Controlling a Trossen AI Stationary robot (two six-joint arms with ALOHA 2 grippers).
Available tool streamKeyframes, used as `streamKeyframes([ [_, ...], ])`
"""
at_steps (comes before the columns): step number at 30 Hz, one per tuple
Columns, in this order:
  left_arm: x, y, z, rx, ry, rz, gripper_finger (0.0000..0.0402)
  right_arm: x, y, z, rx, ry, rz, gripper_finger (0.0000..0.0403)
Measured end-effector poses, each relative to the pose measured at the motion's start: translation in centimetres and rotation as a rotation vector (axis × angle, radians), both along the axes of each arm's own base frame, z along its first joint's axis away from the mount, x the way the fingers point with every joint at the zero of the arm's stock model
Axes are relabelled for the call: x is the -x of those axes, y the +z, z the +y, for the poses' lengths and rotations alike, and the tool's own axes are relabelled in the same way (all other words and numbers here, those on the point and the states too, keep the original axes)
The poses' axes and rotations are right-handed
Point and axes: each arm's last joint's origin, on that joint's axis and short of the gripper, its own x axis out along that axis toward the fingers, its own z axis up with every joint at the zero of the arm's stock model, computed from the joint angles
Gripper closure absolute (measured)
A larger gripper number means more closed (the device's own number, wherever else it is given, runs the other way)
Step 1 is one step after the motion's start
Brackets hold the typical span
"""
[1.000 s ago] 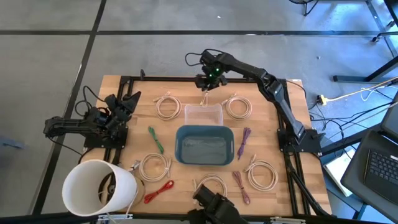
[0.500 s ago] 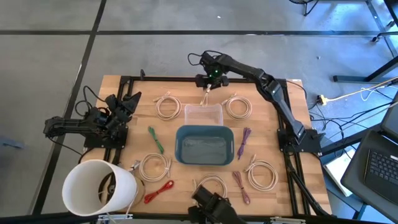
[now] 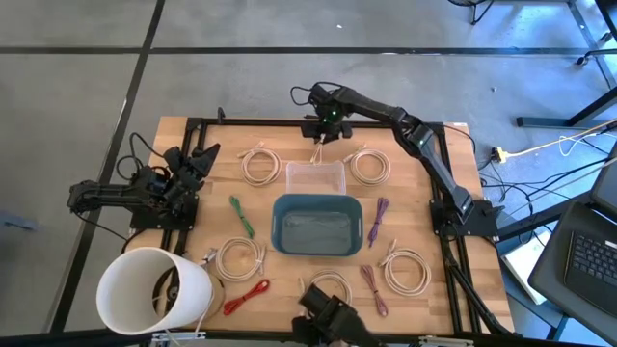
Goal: Pick & Place USB Port
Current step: Put the white charger cable into the transparent bin
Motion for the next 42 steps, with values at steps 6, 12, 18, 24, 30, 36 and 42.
streamKeyframes([
  [6, -0.1, 0.0, -0.1, -0.009, -0.056, -0.014, 0.0297, 0.9, -0.5, -0.7, -0.068, -0.046, 0.014, 0.0309],
  [12, -0.1, 0.1, -0.2, -0.024, -0.079, -0.014, 0.0297, 0.8, 0.0, -0.8, 0.0, 0.104, -0.01, 0.0395],
  [18, 0.0, 0.0, 0.0, -0.009, -0.015, -0.002, 0.0297, -0.4, 6.3, -0.1, 0.289, 0.359, -0.092, 0.0399],
  [24, 0.0, 0.0, 0.0, 0.008, 0.013, -0.001, 0.0297, 0.8, 8.7, -0.6, 0.368, 0.479, -0.06, 0.0399],
  [30, 0.0, 0.0, 0.0, 0.011, 0.017, -0.001, 0.0297, 2.7, 8.3, -1.4, 0.352, 0.64, 0.037, 0.037],
  [36, 0.1, 0.0, 0.1, 0.025, 0.038, -0.002, 0.0297, 3.5, 7.9, -0.7, 0.345, 0.984, 0.092, 0.0334],
  [42, 0.1, 0.0, 0.1, 0.028, 0.043, -0.002, 0.0297, 3.2, 7.7, -0.8, 0.367, 1.02, 0.052, 0.0285],
])
